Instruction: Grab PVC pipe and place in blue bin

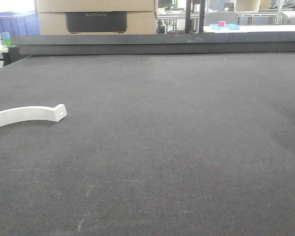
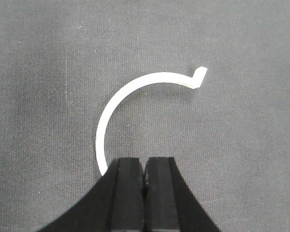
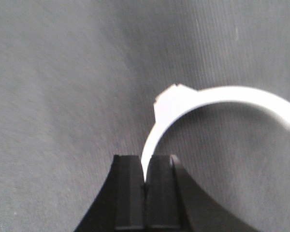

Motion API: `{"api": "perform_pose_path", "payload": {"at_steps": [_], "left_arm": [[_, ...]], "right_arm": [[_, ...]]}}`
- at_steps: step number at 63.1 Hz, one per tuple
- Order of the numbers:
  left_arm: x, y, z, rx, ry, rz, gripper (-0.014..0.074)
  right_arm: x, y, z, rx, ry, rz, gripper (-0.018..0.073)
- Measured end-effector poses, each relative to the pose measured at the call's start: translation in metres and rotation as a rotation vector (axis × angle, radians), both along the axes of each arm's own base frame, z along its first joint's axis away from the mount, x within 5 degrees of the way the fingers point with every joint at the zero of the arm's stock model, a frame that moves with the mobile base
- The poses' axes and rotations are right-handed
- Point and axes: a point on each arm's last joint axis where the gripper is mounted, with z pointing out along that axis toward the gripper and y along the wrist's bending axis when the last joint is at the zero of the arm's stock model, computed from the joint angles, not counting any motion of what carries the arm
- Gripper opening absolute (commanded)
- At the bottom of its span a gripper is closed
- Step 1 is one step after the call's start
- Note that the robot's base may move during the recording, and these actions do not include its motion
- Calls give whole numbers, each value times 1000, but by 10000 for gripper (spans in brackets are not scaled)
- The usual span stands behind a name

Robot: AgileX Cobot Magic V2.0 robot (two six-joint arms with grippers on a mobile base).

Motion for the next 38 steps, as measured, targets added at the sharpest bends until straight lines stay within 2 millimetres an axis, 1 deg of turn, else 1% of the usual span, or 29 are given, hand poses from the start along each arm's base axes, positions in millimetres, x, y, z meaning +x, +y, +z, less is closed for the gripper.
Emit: {"api": "perform_pose_path", "payload": {"at_steps": [10,22,25,27,30,33,38], "left_arm": [[0,0,0,-2,5,0,-111],[-3,0,-2,-1,40,-2,-111],[-3,0,-2,-1,43,-2,-111],[-3,0,-2,-1,42,-2,-111],[-3,0,-2,-1,42,-2,-111],[-3,0,-2,-1,42,-2,-111],[-3,0,-2,-1,43,-2,-111]], "right_arm": [[19,-1,-6,21,76,-54,-149],[25,-2,-16,28,118,-94,-148],[26,-2,-18,27,122,-96,-132],[26,-2,-19,28,125,-98,-109],[27,-2,-20,27,125,-99,-44],[27,-2,-21,27,127,-99,57],[28,-2,-22,28,131,-101,189]]}}
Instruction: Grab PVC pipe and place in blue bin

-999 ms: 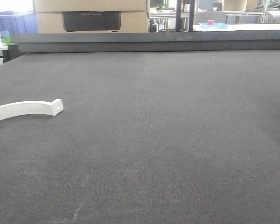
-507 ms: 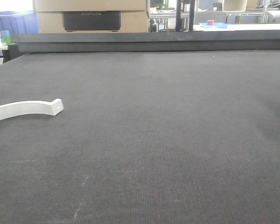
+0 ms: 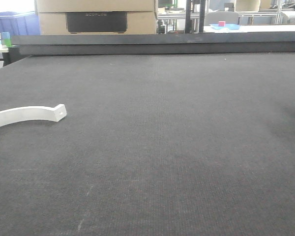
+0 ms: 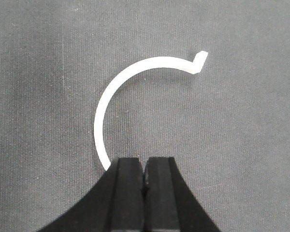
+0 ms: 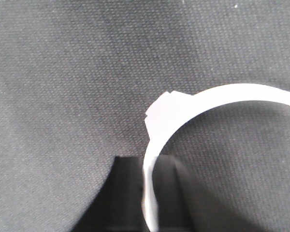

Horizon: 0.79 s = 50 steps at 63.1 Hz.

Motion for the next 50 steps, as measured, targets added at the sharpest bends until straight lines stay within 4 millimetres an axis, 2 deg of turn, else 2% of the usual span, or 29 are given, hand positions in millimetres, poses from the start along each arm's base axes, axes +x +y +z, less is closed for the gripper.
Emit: {"api": "perform_pose_path", "payload": {"at_steps": [3,7,33,41,50], "left_arm": [[0,0,0,0,0,0,-111],[0,0,0,0,0,0,-111],[0,0,0,0,0,0,-111],[0,0,0,0,0,0,-111],[0,0,0,0,-2,0,-111]], "right_arm": [[1,0,-1,0,5,0,255],[1,0,-3,1,12,-2,290],[10,-1,-28,2,103,1,281],[10,-1,-29,-2,111,2,152],[10,-2,-29,-7,114,5,-117]]}}
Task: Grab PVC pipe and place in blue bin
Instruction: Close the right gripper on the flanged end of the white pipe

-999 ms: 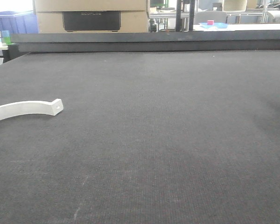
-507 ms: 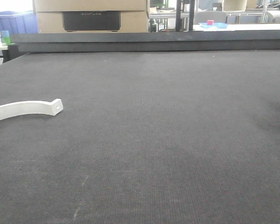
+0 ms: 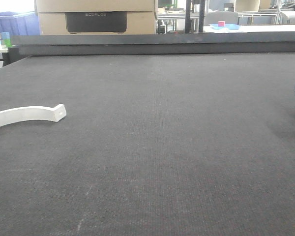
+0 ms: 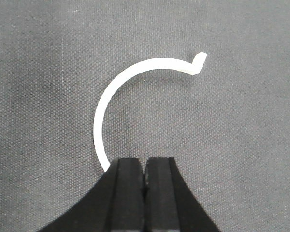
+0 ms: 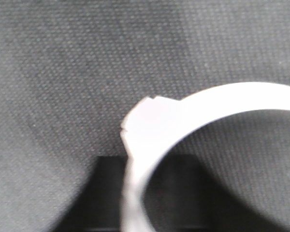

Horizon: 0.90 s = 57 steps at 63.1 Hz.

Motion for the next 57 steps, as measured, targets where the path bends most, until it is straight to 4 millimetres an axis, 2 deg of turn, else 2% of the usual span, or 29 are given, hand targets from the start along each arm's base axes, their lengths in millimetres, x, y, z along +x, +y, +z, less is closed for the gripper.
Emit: {"api": "perform_pose_path", "payload": {"at_steps": [2,17,22,31,42,49,57], "left_arm": [[0,0,0,-3,0,0,-111],[0,0,0,-5,0,0,-111],[-1,0,0,-4,7,0,-111],[1,0,-5,6,81,-4,-111],[19,1,-26,53,210,-8,-111],[35,4,-45,107,267,-12,-111],[52,6,-68,153,301,-20,-111]], "right_arm": [[0,0,0,2,0,-4,-167],[-2,4,8,3,-1,46,-168],[-3,11,23,1,-32,104,-168],[-11,27,67,-11,-161,207,-168],[-28,45,112,-4,-317,280,-168],[-39,51,128,0,-377,306,-168],[-48,53,135,4,-381,322,-168]]}}
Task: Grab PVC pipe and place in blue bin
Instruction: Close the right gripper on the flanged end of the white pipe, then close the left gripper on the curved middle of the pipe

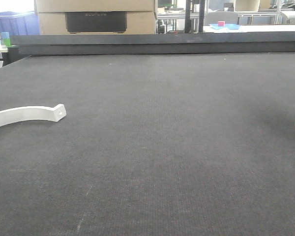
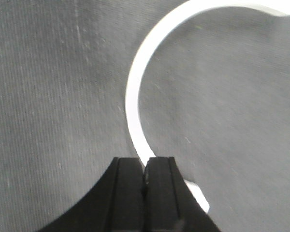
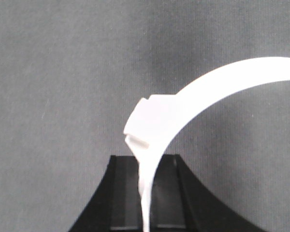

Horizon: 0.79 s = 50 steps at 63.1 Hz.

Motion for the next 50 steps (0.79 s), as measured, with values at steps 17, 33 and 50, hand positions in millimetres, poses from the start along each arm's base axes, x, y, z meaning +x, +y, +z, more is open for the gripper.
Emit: {"api": "perform_pose_path", "payload": {"at_steps": [17,33,50], "left_arm": [[14,-4,-28,-26,71,9,52],[17,-5,-31,-34,58,20,365],[22,-2,-35,-9,22,45,317]], "right_arm": [[-5,0,0,-3,43,5,-168],[-5,2,0,13,45,7,-168],[-6,2,0,12,46,8,-168]]}}
